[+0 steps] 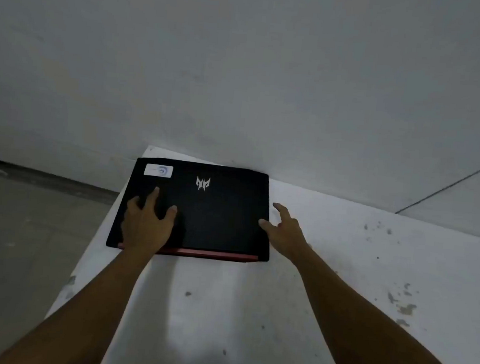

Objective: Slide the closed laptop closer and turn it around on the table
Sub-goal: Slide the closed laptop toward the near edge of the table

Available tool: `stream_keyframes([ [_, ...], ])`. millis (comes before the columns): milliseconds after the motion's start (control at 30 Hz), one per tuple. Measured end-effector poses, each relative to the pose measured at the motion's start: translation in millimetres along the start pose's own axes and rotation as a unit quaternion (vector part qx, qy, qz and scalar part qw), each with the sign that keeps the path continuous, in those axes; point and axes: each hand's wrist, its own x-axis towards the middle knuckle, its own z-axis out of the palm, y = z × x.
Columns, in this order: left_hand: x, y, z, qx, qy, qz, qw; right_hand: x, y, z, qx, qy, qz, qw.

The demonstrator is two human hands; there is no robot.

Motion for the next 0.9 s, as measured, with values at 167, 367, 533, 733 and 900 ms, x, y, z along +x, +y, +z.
stream_keyframes([
  [167, 20.7, -25.9, 2.4, 0.087, 0.001, -0.030, 0.996, 12.7, -7.0, 26.9, -0.063, -0.041, 0.025, 0.997],
  [367, 35.2, -41.0, -0.7, 0.105, -0.030, -0.073, 0.991, 25.4, -7.8, 44.2, -0.125, -0.013, 0.045, 0.991],
  [533, 52.3, -34.3, -7.0, 0.078, -0.044, -0.115, 0.989, 27.7, -5.7, 51.3, -0.095, 0.010, 0.057, 0.994],
  [733, 58.8, -39.4, -23.9, 0.041, -0.070, -0.108, 0.991, 31.9, -11.2, 40.8, -0.086, -0.022, 0.050, 0.995],
  [900, 57.7, -45.3, -30.5, -0.036, -0.099, -0.087, 0.991, 26.6, -14.8, 45.1, -0.069, -0.026, 0.015, 0.997],
])
